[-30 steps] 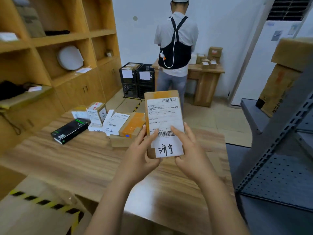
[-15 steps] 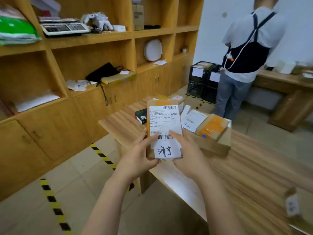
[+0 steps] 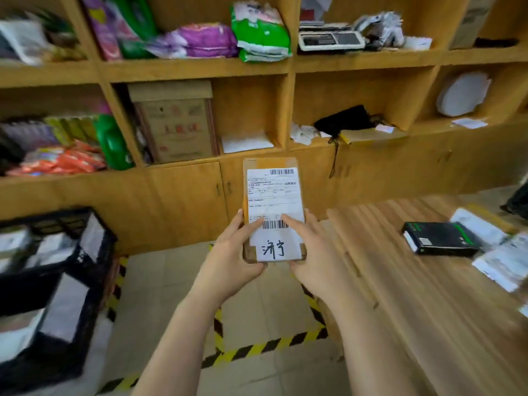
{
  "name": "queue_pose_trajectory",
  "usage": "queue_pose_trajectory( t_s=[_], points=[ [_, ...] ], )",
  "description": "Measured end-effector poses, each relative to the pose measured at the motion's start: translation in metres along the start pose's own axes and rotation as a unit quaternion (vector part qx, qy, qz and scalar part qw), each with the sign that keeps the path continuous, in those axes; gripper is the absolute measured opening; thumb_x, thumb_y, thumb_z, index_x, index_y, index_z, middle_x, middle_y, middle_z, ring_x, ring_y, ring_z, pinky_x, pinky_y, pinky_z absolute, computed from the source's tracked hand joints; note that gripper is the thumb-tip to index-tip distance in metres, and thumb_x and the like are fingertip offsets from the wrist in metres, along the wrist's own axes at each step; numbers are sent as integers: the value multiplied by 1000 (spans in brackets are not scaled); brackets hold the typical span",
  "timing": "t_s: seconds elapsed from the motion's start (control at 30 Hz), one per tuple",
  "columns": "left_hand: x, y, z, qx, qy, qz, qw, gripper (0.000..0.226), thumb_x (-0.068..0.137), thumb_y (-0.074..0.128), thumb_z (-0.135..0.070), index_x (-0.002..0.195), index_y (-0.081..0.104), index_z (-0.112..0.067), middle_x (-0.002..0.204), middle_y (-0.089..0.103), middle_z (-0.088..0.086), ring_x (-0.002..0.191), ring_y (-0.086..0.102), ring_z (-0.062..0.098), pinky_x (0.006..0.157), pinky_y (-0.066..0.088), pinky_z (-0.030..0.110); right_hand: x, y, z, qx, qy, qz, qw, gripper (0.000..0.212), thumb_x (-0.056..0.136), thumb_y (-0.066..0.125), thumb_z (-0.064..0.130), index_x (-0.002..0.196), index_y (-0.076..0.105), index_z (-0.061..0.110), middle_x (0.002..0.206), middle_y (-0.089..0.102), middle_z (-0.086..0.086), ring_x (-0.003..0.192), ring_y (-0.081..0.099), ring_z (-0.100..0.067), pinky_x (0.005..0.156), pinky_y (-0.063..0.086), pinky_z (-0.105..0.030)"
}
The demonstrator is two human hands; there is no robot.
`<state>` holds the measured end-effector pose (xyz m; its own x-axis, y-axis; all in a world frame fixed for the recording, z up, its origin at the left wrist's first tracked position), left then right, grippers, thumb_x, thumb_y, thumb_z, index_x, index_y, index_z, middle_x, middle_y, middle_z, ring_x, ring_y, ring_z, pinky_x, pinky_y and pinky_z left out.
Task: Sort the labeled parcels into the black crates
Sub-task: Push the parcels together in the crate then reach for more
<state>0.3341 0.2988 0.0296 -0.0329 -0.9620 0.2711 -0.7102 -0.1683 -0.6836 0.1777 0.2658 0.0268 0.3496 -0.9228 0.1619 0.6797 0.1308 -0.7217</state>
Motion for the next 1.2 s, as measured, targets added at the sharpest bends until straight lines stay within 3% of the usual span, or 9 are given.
queue_pose_trajectory(
  t_s=[0.17, 0.27, 0.4, 0.6, 0.7, 0.77, 0.87, 1.0, 1.2],
  points=[
    [-18, -62, 77, 41, -103, -94, 989, 82, 77, 78, -23, 145, 35, -39, 161, 17, -2, 140, 0, -10, 106, 17, 10, 63, 80, 56, 6, -82, 101, 991, 82, 85, 66, 1, 148, 30, 40, 161, 6, 13, 147, 11, -8, 108, 31, -25],
    [-29, -95, 115, 58, -163, -143, 974, 81, 78, 76, -22, 146, 35, -39, 160, 18, -7, 139, -2, -13, 103, 19, 5, 97, 128, 86, 25, -139, 158, 977, 84, 84, 67, 0, 148, 30, 39, 161, 8, 14, 147, 14, -8, 107, 33, -25],
    [-42, -137, 158, 66, -254, -211, 942, 83, 76, 78, -22, 146, 36, -40, 160, 13, -12, 143, 24, 5, 106, 43, 33, 146, 186, 130, 52, -214, 233, 947, 81, 84, 63, 0, 148, 32, 40, 161, 9, 13, 146, 17, -10, 110, 35, -32],
    [-62, -191, 196, 80, -347, -351, 866, 78, 78, 77, -19, 143, 40, -42, 149, 6, -36, 133, 27, -8, 90, 36, 9, 194, 255, 210, 80, -325, 335, 881, 83, 83, 60, -4, 147, 33, 42, 161, 7, 14, 143, 24, -12, 98, 41, -25],
    [-75, -201, 208, 103, -369, -395, 835, 78, 75, 80, -13, 141, 45, -36, 156, 14, -23, 137, 32, -3, 100, 44, 23, 203, 285, 234, 107, -361, 382, 844, 84, 81, 62, -6, 145, 36, 43, 159, 12, 18, 140, 29, -9, 95, 39, -19],
    [-82, -206, 215, 104, -378, -421, 818, 79, 72, 82, -9, 138, 47, -34, 154, 16, -24, 130, 25, -21, 104, 44, 27, 205, 308, 248, 115, -382, 407, 821, 86, 79, 64, -6, 143, 37, 45, 159, 14, 16, 141, 29, -12, 102, 43, -25],
    [-97, -212, 233, 107, -421, -446, 783, 79, 73, 81, -8, 140, 47, -30, 156, 16, -17, 116, 12, -36, 98, 40, 15, 203, 338, 266, 99, -413, 428, 798, 87, 78, 65, -4, 143, 36, 46, 160, 14, 12, 141, 31, -16, 101, 49, -34],
    [-110, -229, 264, 87, -449, -471, 754, 78, 74, 79, -9, 140, 46, -33, 156, 16, -16, 108, 10, -42, 83, 36, -3, 208, 372, 294, 91, -432, 454, 774, 87, 80, 65, -4, 145, 34, 45, 161, 8, 13, 140, 31, -14, 96, 46, -23],
    [-127, -277, 324, 93, -475, -495, 722, 76, 76, 79, -12, 140, 46, -35, 147, 12, -28, 120, 26, -20, 75, 43, 1, 227, 440, 347, 92, -443, 482, 751, 86, 80, 62, -6, 144, 37, 46, 160, 11, 14, 143, 25, -12, 101, 41, -24]
  ],
)
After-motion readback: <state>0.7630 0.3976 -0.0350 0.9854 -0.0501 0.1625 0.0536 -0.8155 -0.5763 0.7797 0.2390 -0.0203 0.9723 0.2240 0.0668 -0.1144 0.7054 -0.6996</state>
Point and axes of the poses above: each hand's wrist, its own x-axis towards the middle knuckle, its own y-axis out of the palm, z = x × y, the point moved 7 cm from there along x, towards the middle knuckle
